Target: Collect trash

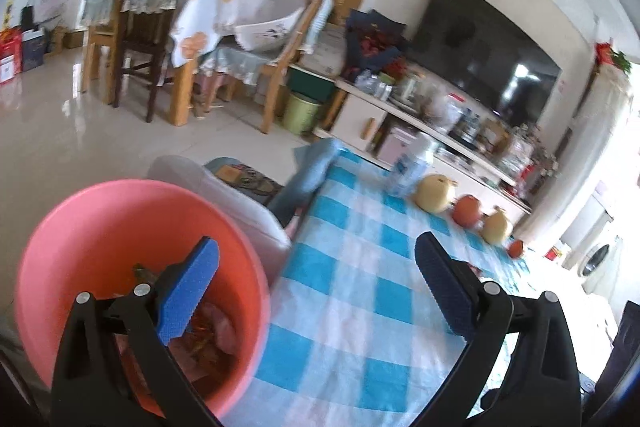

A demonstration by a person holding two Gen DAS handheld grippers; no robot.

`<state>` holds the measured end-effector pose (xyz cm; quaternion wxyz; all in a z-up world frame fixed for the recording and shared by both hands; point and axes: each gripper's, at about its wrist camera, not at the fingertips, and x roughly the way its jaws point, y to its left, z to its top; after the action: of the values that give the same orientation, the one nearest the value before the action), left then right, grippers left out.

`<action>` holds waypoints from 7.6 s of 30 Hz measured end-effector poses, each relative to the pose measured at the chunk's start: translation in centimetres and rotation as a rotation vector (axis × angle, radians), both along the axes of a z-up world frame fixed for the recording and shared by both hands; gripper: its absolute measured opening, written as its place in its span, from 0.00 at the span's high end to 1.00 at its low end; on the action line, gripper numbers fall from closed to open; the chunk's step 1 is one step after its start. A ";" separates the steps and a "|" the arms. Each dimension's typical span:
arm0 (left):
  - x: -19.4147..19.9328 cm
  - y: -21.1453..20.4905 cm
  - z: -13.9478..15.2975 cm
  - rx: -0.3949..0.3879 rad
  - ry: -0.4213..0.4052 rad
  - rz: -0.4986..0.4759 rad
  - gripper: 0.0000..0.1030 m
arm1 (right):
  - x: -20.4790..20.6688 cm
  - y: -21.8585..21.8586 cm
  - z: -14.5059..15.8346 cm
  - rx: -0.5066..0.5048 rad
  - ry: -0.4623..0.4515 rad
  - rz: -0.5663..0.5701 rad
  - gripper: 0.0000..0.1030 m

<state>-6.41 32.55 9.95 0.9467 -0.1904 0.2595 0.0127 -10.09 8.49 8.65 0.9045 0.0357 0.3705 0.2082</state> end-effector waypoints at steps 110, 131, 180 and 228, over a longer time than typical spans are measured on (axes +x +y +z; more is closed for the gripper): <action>9.2 -18.8 -8.2 0.130 0.346 -0.334 0.79 | 18.9 -12.6 -7.3 0.011 0.177 0.079 0.08; 9.6 -15.9 -8.2 0.019 0.325 -0.317 0.80 | 18.3 -10.5 -7.4 -0.103 0.093 0.164 0.32; 5.5 -7.9 -4.0 -0.092 0.155 -0.266 0.80 | 6.6 -5.7 1.6 -0.099 -0.192 0.072 0.84; -1.7 9.0 -0.1 -0.002 0.002 0.249 0.04 | 1.1 10.6 0.7 -0.133 -0.133 0.174 0.11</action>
<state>-8.12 41.58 9.81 0.9373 -0.2219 0.2349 0.1302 -9.03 19.11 9.36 0.9059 -0.0706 0.3246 0.2629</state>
